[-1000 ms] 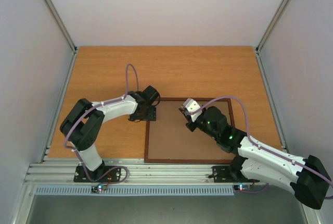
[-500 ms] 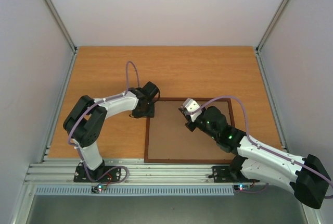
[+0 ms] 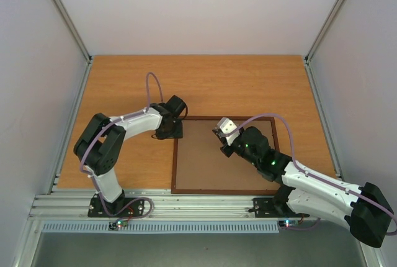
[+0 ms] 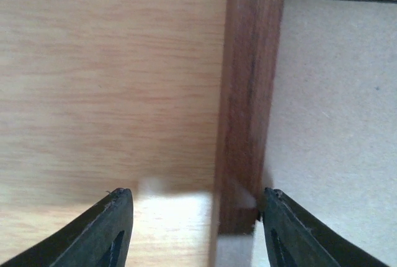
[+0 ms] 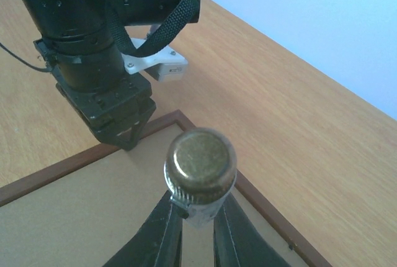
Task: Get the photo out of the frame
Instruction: Adjust the photo frame at the center of the board.
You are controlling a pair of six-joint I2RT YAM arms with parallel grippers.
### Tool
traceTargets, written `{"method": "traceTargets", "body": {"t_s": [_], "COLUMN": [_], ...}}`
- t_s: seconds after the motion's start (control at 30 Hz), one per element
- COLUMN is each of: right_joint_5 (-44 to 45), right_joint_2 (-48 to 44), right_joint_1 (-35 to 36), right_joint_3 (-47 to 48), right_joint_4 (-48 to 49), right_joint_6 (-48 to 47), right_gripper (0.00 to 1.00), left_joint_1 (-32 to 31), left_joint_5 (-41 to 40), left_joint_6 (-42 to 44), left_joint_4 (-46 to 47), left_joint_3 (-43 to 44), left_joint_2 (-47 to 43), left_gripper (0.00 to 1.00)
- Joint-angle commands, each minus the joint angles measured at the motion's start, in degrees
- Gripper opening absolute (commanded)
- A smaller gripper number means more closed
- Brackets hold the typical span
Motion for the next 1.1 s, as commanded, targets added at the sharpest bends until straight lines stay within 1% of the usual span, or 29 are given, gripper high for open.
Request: {"method": "traceTargets", "body": {"t_s": [0.0,0.33,0.43,0.63,0.67,0.8,0.87,0.97,1.0,1.07], "right_joint_5": [-0.4,-0.6,-0.8,-0.9,-1.0,-1.1,-1.1,-1.0,-1.1,-1.2], "right_joint_2": [-0.1,0.1,0.2,-0.1,-0.1,-0.1,-0.3,-0.9,-1.1,-1.2], "right_joint_1": [0.0,0.0,0.0,0.0,0.0,0.0,0.0,-0.1,0.0,0.0], "right_joint_3": [0.3,0.4,0.5,0.5,0.5,0.7,0.7,0.7,0.7,0.7], "right_joint_4": [1.6,1.3,1.3,1.1,1.1,0.8,0.6,0.4,0.3,0.2], "right_joint_6": [0.9,0.9,0.9,0.9,0.9,0.9,1.0,1.0,1.0,1.1], "right_gripper": [0.01,0.01,0.01,0.01,0.01,0.01,0.01,0.01,0.01,0.01], "left_joint_1": [2.1,4.4,5.1,5.6,5.6,6.4,7.1,8.8,9.5,10.8], "left_joint_5": [0.1,2.4,2.8,2.9,3.9,4.6,4.4,3.6,3.5,3.3], "left_joint_6": [0.6,3.4,3.8,3.5,3.4,2.4,0.9,-2.9,-4.0,-7.0], "left_joint_4": [-0.5,-0.5,-0.6,0.0,0.1,1.3,2.5,5.2,6.7,8.7], "left_joint_3": [0.7,8.2,9.3,9.0,8.8,6.7,4.6,-0.1,-2.1,-5.9], "left_joint_2": [-1.5,5.4,7.1,7.4,7.2,6.2,4.7,1.4,-0.5,-3.5], "left_gripper": [0.60,0.60,0.55,0.38,0.35,0.22,0.14,0.05,0.04,0.03]}}
